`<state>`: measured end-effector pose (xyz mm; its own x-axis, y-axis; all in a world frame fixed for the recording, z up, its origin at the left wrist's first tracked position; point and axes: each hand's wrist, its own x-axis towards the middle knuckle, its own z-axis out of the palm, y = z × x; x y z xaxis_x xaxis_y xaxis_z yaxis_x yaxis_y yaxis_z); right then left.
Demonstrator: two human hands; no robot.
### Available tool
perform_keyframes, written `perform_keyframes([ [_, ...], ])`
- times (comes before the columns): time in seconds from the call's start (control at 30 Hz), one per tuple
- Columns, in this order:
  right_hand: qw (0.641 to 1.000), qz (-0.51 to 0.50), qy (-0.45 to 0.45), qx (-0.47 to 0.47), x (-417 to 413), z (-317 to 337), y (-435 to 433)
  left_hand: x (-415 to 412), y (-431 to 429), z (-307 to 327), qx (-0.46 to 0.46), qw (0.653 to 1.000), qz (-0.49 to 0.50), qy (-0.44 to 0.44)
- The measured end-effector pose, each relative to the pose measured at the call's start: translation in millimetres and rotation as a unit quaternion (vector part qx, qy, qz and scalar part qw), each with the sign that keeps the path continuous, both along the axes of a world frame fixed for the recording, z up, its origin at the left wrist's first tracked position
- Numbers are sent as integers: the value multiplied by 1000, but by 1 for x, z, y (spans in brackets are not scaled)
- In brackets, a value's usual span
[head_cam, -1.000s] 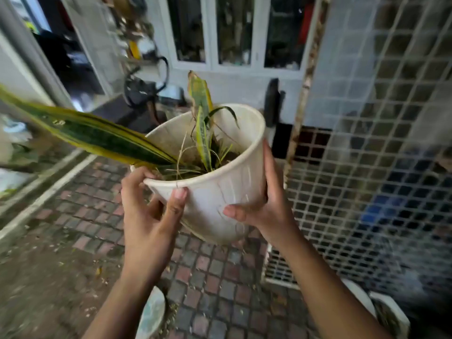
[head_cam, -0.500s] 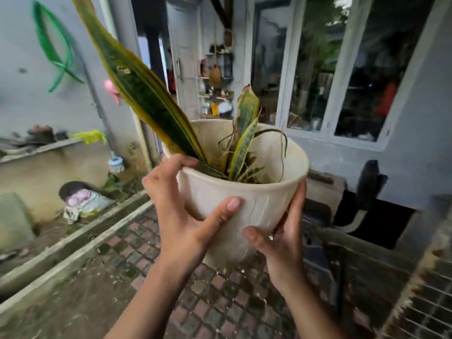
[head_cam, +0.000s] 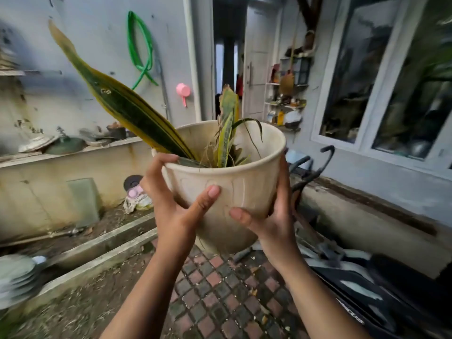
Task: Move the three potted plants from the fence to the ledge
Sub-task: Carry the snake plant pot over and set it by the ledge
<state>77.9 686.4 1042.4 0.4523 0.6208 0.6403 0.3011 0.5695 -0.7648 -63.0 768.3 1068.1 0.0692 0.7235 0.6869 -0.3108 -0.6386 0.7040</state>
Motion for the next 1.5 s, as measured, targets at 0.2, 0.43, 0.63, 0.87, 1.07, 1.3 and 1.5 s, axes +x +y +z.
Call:
perform_keyframes([
  [0.2,994,102,3,-34,78,5,125,58,105,-5,-11,996,37,-82],
  [0.43,989,134,25,-55,115,-21,259,90,230,-13,-3,996,46,-78],
  [0.63,988,136,29,-69,150,-42,396,118,363,-36,-39,994,74,-68],
  [0.87,985,122,96,-71,186,-59,529,171,514,-53,-79,995,52,19],
  [1.07,988,114,85,-61,241,-89,635,226,619,-82,-113,992,39,35],
  [1.3,987,100,98,-79,330,-158,775,309,763,-139,-138,989,13,48],
  [1.5,978,114,126,-124,389,-239,898,365,892,-221,-155,986,-5,61],
])
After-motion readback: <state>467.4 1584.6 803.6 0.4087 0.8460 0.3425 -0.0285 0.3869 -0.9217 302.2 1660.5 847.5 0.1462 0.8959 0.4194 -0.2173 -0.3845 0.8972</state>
